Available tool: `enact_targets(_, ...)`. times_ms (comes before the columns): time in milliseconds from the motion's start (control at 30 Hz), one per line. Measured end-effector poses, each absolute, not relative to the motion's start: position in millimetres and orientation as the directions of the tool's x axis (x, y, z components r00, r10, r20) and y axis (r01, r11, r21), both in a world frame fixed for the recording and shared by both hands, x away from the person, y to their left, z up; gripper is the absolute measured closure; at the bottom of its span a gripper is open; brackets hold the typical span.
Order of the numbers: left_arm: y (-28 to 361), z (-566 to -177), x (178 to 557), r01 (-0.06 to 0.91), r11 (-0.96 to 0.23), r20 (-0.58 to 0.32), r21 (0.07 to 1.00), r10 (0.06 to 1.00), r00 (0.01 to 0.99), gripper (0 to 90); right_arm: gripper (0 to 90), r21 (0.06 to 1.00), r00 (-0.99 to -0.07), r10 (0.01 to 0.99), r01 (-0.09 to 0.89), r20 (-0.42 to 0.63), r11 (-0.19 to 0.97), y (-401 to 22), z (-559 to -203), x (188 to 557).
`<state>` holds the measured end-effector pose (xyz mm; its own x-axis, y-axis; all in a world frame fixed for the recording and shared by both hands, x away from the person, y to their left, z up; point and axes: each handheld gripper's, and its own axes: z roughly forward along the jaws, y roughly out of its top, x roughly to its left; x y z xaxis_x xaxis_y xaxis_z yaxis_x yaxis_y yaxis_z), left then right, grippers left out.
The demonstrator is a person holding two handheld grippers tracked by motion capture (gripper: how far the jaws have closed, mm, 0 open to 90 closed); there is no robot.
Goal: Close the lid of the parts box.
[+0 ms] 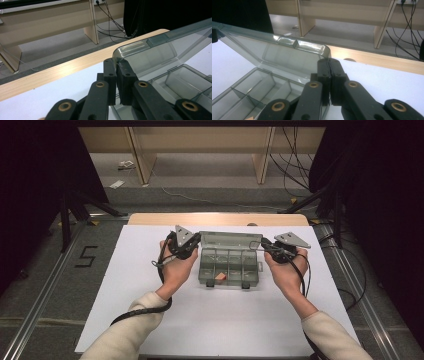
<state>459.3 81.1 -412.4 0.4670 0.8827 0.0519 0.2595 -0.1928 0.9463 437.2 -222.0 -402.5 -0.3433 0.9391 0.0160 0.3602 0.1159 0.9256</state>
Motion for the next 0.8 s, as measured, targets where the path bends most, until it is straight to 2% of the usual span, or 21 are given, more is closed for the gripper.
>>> enact_targets(800, 84.8, -425.1, 443.2, 0.246, -0.228, 0.08, 0.942, 0.864, 0.497, 84.6, 88.4, 0.924, -0.374, 0.927, 0.355, 0.002, 0.141, -224.5, -410.9, 419.7)
